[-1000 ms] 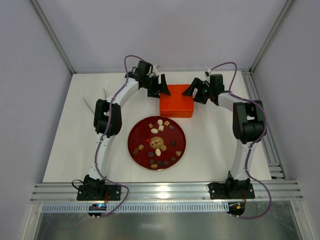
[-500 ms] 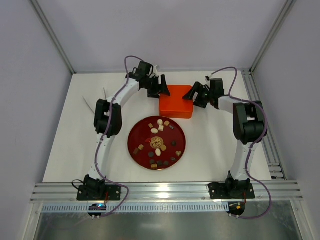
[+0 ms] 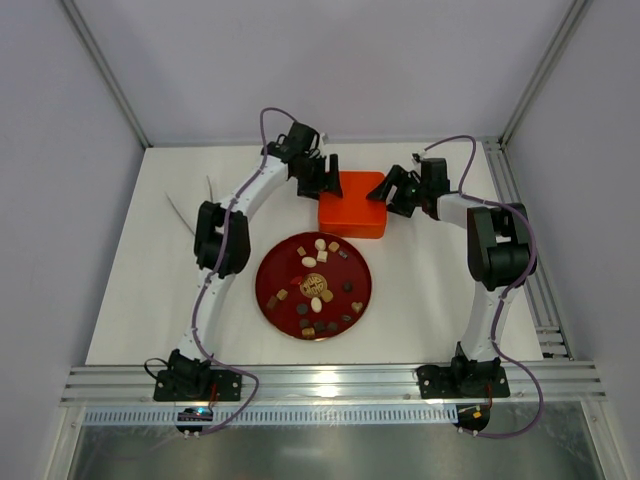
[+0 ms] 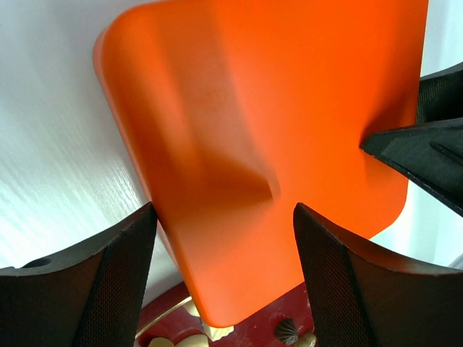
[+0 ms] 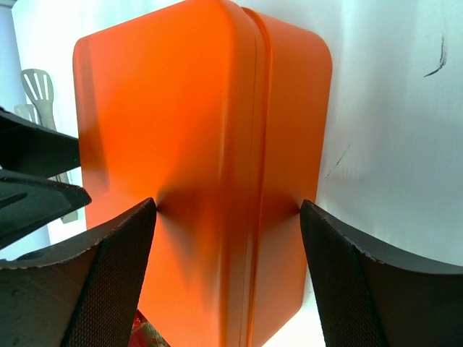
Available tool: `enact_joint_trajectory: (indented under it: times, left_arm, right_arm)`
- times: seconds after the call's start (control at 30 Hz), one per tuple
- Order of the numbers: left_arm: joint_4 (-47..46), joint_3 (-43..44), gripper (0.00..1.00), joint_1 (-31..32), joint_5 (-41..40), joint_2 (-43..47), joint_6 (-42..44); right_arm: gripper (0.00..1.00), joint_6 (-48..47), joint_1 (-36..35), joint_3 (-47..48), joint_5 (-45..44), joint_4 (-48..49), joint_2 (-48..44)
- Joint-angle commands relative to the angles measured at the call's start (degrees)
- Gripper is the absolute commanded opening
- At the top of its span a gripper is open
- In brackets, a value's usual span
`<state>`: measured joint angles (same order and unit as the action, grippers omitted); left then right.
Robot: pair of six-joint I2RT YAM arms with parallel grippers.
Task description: Pack the chocolate
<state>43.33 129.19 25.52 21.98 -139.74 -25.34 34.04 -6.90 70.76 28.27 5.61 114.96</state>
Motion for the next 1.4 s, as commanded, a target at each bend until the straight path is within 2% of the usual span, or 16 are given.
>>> enact_joint_trajectory:
  times: [0.0,0.13,0.37,0.8,1.07,1.27,1.33,1.37]
  left_arm:
    - [3.33,6.24,0.73,3.22,-0.44,0.44,1.79]
    - [4.83,7.66,0.73,4.36,-2.98,-0.27,3.10]
    - [5.54,8.80,0.73,5.24,-2.64,-1.76,3.46]
    - [10.02,12.05,0.73,7.44,-6.51,-5.71,6.27]
    - [13.18,11.79,0.73,7.79,-10.71,-7.82,6.89]
    - [16.08,10.91,0.71,8.06,-15.02,-9.49,7.41]
    - [16.43,9.78,0.71,8.06,-16.17,-9.76,7.41]
    - [16.35,9.33,0.71,8.06,-16.96,-9.67,7.24]
  right_arm:
    - [0.79,1.29,-0.93,0.43,1.96,2.31,-2.98]
    - [0.78,1.11,-0.93,0.78,1.70,1.34,-3.42]
    - [0.75,0.59,-1.54,1.92,1.35,-0.51,-3.07]
    - [0.51,0.59,-3.91,4.21,0.12,-2.18,-1.32]
    - [0.46,-0.55,-4.00,3.51,-0.93,-3.93,0.00]
    - [0.47,-3.19,-4.09,2.98,-4.19,-9.65,0.18]
    - [0.52,-3.37,-4.26,1.05,-4.63,-9.21,-0.43]
    - [0.57,-3.63,-4.44,0.26,-4.63,-8.95,-1.48]
